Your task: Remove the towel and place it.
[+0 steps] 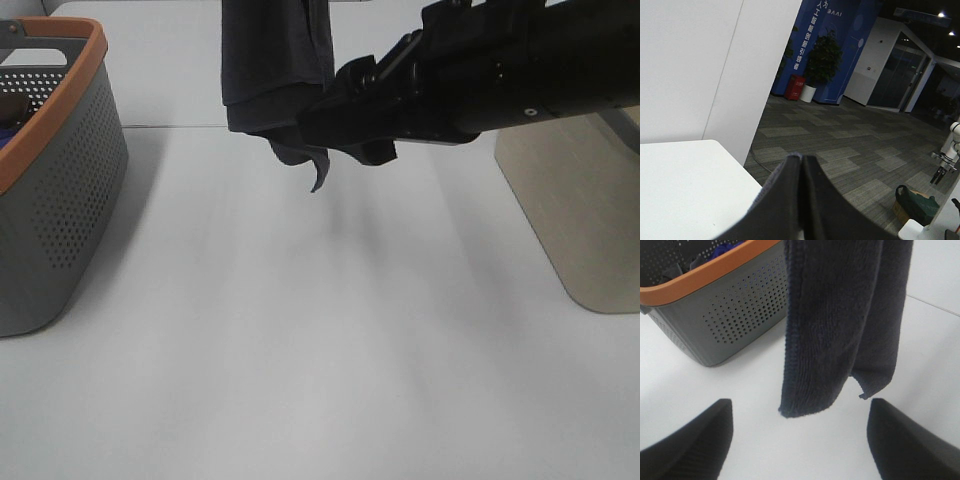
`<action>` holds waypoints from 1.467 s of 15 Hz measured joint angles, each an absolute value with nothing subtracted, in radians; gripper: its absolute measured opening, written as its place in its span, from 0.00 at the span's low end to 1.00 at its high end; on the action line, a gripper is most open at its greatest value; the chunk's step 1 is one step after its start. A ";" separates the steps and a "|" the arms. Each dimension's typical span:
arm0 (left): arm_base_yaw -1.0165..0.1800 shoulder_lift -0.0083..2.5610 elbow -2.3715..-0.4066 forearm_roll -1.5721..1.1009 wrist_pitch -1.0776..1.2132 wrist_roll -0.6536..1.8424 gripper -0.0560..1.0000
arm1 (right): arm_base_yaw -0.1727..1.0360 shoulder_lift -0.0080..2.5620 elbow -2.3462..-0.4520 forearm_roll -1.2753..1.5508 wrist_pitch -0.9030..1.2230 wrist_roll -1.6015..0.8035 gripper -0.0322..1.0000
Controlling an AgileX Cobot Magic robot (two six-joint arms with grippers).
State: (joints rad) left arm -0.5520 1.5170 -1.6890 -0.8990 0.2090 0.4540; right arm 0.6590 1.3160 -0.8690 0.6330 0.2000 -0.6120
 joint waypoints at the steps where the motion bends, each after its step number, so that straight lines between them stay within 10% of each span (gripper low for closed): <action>1: -0.552 1.517 -1.689 -0.899 0.209 0.454 0.05 | 0.659 1.316 -0.873 0.645 0.182 -0.612 0.72; 22: -0.552 1.517 -1.689 -0.899 0.213 0.454 0.05 | 0.659 1.419 -0.943 0.586 0.156 -0.614 0.63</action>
State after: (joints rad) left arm -0.5520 1.5170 -1.6890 -0.8990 0.2130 0.4540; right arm 0.6590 1.4190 -0.9430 0.5860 0.1560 -0.6140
